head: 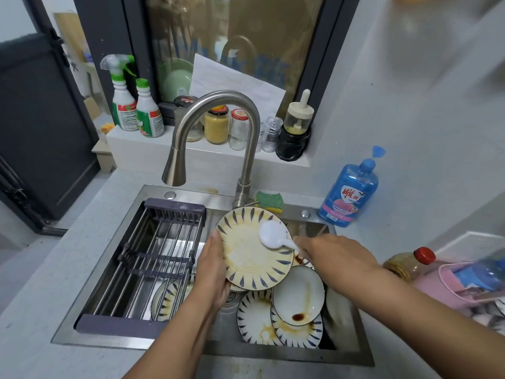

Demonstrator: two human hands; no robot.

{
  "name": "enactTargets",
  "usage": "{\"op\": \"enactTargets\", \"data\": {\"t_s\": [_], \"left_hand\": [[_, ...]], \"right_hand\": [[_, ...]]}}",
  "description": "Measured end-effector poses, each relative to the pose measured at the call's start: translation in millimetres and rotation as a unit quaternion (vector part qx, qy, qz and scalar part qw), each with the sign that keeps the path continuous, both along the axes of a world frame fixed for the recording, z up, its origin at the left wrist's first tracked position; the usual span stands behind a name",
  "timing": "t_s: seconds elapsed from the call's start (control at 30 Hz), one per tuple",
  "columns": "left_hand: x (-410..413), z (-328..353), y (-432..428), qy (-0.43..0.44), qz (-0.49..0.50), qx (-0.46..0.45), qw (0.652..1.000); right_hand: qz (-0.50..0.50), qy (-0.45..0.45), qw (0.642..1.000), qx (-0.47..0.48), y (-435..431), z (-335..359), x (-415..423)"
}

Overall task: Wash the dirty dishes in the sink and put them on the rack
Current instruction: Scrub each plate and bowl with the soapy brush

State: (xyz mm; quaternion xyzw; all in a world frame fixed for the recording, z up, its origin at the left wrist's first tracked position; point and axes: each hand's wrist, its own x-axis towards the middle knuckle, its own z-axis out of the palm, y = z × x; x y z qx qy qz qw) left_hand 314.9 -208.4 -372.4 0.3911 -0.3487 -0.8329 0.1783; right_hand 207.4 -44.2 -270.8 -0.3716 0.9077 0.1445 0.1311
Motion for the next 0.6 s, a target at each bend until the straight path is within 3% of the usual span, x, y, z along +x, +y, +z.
{"op": "enactTargets", "data": {"t_s": [0.17, 0.3, 0.5, 0.6], "left_hand": [[-6.9, 1.2, 3.9, -0.021, -0.003, -0.015, 1.0], [-4.2, -3.4, 3.6, -0.032, -0.01, -0.008, 0.999], [4.9, -7.1, 7.1, 0.016, -0.01, 0.003, 1.0], [1.9, -6.2, -4.8, 0.046, 0.046, -0.014, 0.998]], "right_hand": [[0.05, -0.118, 0.992, 0.002, 0.3, 7.3, 28.0], [0.086, -0.058, 0.994, -0.032, -17.6, 0.0, 39.2], [0.0, 0.043, 0.998, -0.039, -10.6, 2.8, 13.4], [-0.013, -0.03, 0.999, -0.021, 9.0, 2.1, 10.7]]}}
